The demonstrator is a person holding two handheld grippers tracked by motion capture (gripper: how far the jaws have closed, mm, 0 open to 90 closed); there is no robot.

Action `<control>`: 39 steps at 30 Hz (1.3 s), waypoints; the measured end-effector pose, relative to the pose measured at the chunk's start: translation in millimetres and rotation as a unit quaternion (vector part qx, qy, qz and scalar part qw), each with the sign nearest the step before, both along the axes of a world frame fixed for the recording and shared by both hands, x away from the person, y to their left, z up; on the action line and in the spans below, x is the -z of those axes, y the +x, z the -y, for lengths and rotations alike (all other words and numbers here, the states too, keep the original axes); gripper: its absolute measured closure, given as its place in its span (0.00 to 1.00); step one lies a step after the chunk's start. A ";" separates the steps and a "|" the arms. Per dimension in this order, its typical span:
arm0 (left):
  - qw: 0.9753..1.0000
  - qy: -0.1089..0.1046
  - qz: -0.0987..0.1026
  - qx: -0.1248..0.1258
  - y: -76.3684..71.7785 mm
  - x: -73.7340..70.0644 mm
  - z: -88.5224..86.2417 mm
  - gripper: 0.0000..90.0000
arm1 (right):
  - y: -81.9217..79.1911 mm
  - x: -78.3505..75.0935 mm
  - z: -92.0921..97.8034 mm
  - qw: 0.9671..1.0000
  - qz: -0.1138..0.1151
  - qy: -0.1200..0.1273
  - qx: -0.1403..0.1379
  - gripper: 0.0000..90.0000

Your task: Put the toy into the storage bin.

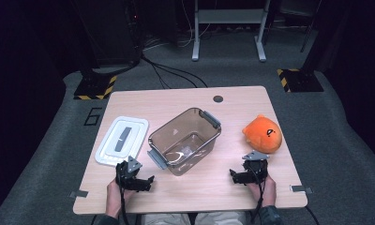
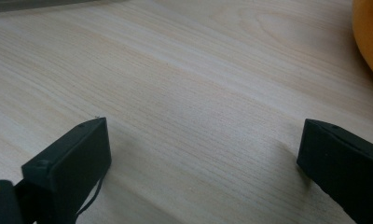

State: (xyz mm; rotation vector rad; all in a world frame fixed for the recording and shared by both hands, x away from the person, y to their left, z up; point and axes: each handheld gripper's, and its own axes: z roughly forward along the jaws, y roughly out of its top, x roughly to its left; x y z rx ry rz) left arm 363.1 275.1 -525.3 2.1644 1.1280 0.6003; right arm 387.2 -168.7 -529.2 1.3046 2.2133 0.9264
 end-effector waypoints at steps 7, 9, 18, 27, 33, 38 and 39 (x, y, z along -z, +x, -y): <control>1.000 -0.024 0.007 0.006 -1.5 4.4 0.4 0.01 | -0.1 0.2 -0.1 1.000 0.001 0.001 0.003 0.02; 1.000 -0.026 0.005 0.008 -1.3 4.3 -0.1 0.02 | -0.3 0.2 -0.3 1.000 0.002 0.001 0.005 0.02; 0.999 -0.049 -0.020 -0.012 5.5 5.8 -1.9 0.02 | -4.1 -1.7 1.1 1.000 -0.013 -0.002 -0.007 0.01; 0.998 -0.051 -0.022 -0.014 6.0 5.6 -1.5 0.01 | -5.4 -14.6 4.9 0.999 -0.019 -0.006 -0.044 0.00; 0.999 -0.048 -0.021 -0.013 6.6 5.5 -1.8 0.02 | -3.4 -44.7 17.4 0.996 0.000 -0.021 -0.082 0.00; 0.998 -0.053 -0.021 -0.017 6.6 5.8 -1.2 0.01 | 3.4 -61.2 24.2 0.996 0.004 -0.027 -0.081 0.00; 0.998 -0.053 -0.021 -0.017 6.6 5.8 -1.2 0.02 | 3.4 -61.2 24.2 0.996 0.004 -0.027 -0.081 0.00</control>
